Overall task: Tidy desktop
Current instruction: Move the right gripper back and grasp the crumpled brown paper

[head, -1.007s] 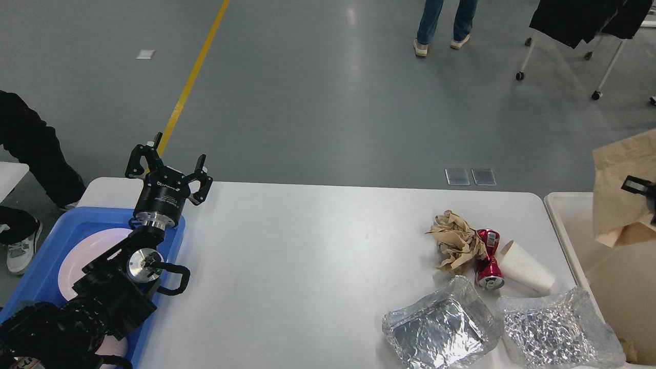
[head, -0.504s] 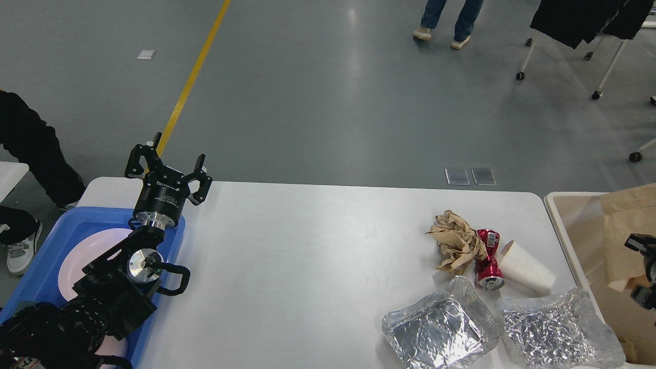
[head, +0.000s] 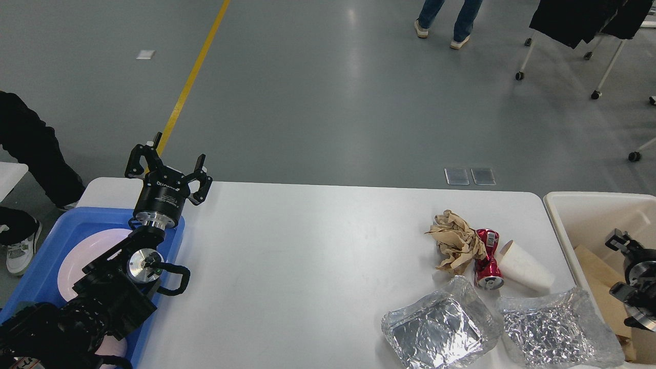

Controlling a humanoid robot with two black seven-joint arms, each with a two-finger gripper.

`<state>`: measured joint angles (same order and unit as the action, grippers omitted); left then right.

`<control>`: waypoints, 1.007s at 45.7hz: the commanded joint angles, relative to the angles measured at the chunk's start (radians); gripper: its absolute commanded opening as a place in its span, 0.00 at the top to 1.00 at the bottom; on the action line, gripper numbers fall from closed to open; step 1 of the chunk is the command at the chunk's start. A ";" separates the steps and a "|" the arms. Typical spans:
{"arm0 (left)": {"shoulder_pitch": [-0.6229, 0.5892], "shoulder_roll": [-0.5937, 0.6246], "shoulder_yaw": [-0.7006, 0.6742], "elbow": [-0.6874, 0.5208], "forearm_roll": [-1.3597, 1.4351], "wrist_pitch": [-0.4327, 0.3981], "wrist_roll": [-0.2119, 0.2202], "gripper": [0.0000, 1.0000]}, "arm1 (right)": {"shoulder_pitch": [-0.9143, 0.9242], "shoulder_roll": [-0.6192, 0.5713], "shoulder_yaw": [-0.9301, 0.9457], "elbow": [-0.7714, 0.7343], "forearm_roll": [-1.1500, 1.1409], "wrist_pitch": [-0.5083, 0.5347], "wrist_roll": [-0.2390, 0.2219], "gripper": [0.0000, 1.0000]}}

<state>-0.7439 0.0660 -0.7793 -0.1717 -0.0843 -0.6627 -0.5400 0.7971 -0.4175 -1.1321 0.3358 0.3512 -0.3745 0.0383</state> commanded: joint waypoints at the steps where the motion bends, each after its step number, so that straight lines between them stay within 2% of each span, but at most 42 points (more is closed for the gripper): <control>1: 0.001 0.000 0.000 0.000 0.000 0.000 0.000 0.03 | 0.023 -0.001 0.005 -0.012 -0.005 0.002 0.000 0.00; 9: 0.000 0.000 0.000 0.000 0.001 0.000 0.000 0.03 | 0.163 0.000 0.017 0.008 -0.005 0.020 0.002 0.00; 14: 0.000 0.000 0.000 0.000 0.000 0.000 0.000 0.03 | 0.309 -0.010 0.015 0.101 -0.006 0.066 0.003 0.00; 22: 0.000 0.000 0.000 0.000 0.001 0.000 0.000 0.03 | 0.615 -0.041 0.015 0.399 -0.121 0.172 0.008 0.00; 28: 0.000 0.000 0.000 0.000 0.000 0.000 0.000 0.03 | 0.827 -0.043 0.020 0.688 -0.262 0.221 0.008 0.00; 33: 0.000 0.000 0.000 0.000 0.000 0.000 0.000 0.03 | 0.977 -0.026 0.023 0.909 -0.276 0.244 0.006 0.00; 37: 0.000 -0.002 0.000 0.000 0.000 0.000 0.000 0.03 | 1.024 0.003 0.063 1.022 -0.273 0.262 0.009 0.00; 42: 0.000 0.000 0.000 0.000 0.000 0.000 0.000 0.03 | 1.057 0.009 0.136 1.179 -0.268 0.339 0.009 0.00; 46: 0.000 0.000 0.000 0.000 0.000 0.000 0.000 0.03 | 1.097 0.023 0.138 1.246 -0.265 0.376 0.011 0.00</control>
<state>-0.7441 0.0657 -0.7793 -0.1719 -0.0845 -0.6627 -0.5399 1.8473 -0.4097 -1.0124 1.4810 0.0814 -0.0501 0.0478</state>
